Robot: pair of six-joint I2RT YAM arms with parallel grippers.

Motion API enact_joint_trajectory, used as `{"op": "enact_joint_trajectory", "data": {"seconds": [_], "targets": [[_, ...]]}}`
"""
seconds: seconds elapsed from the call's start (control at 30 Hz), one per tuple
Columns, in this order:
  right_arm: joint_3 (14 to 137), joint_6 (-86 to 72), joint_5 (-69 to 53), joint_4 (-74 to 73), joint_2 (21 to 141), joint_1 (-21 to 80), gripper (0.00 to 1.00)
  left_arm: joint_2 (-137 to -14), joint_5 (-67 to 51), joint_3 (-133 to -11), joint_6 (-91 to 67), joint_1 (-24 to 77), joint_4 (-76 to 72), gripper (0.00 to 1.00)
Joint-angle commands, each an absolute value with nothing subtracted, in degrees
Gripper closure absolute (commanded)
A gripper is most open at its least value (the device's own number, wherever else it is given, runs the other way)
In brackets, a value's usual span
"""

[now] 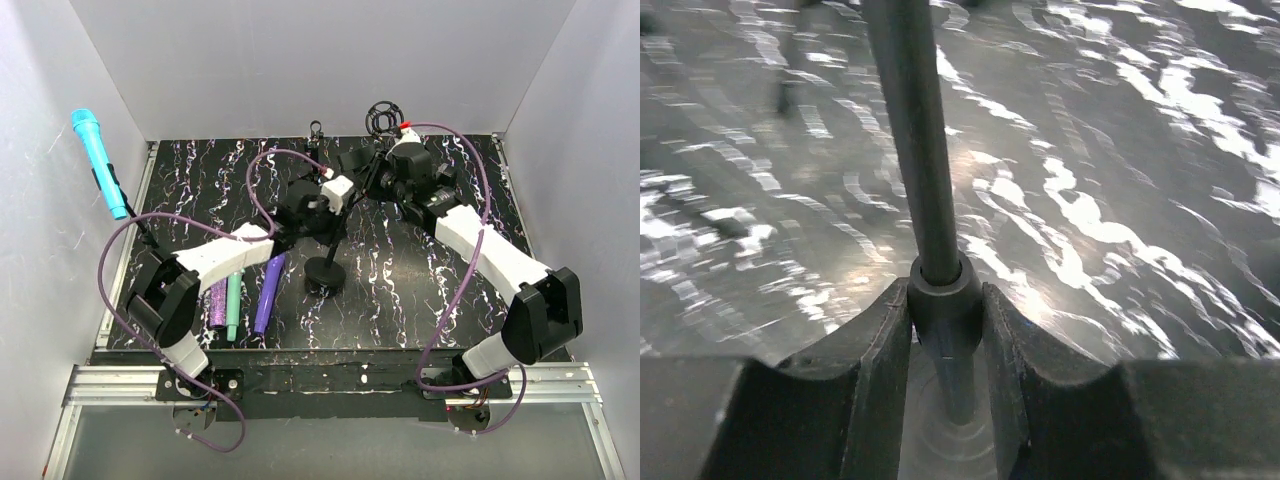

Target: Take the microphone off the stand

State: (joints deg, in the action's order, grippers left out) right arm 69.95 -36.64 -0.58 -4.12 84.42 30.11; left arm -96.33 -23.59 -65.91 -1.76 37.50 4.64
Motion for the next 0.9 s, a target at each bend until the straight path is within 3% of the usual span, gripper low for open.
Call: {"op": "enact_joint_trajectory", "data": {"seconds": [0.0,0.13,0.3,0.4,0.43,0.5,0.6,0.87], "targets": [[80.2,-46.8,15.2,-18.6,86.8,30.7,0.99,-91.7,21.4,-70.2,-0.3,47.7,3.3,1.0],[85.7,-57.7,18.0,-27.8,90.0,31.0,0.99,-96.4,28.7,-72.9,-4.2,50.8,8.0,1.0],[81.7,-54.0,17.1,-22.8,90.4,30.9,0.99,-94.1,20.4,-68.9,-1.5,50.2,5.7,1.0],[75.7,-43.7,9.8,-11.6,88.1,29.9,0.99,-90.4,3.8,-67.7,-0.3,45.7,7.5,0.55],[72.8,-39.9,5.8,-5.8,87.2,29.4,0.99,-89.6,-2.1,-67.6,-0.4,43.6,8.9,0.47],[67.8,-31.5,-6.5,4.8,86.1,28.2,0.99,-89.2,-16.0,-68.0,-0.4,39.1,11.4,0.38],[60.7,-23.7,-17.5,15.8,84.2,27.7,0.99,-88.9,-36.1,-66.9,4.1,34.6,12.3,0.36],[59.6,-24.9,-21.0,16.6,83.9,26.8,0.99,-91.6,-44.8,-61.9,3.9,34.3,5.3,0.39]]}}
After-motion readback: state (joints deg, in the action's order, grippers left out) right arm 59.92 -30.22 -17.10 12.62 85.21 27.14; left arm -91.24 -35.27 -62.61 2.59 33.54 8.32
